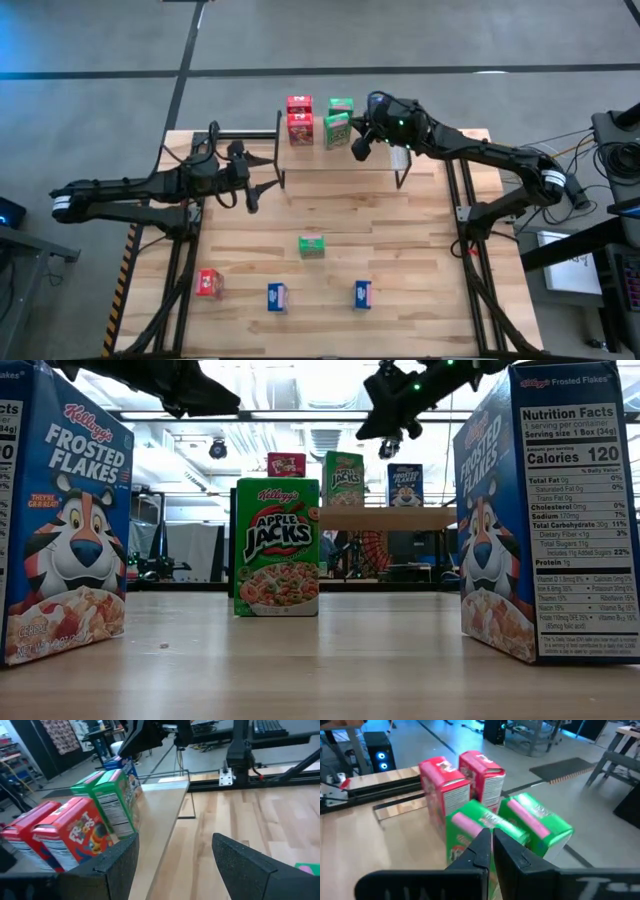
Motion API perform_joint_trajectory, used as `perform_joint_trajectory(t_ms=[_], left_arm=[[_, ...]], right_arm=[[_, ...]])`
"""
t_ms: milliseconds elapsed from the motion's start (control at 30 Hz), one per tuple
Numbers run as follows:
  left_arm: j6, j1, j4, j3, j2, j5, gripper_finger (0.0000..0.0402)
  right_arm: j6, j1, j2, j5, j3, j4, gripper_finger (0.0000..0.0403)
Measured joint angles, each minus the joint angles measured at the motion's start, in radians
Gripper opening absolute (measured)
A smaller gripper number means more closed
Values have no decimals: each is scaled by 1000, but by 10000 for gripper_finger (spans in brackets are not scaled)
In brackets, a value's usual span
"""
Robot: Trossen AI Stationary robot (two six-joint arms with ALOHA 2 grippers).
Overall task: Stack cereal on shelf
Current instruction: Put the top green cereal box on the shelf
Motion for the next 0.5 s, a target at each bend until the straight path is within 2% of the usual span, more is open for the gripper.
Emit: perform_joint_trajectory(t_ms=[267,500], left_arm=[[0,0,-9,0,0,-5,235],[0,0,-11,0,0,-5,235]], right_arm=[[-42,-50,93,3,106,-64,9],[-57,-51,123,2,123,-79,9]])
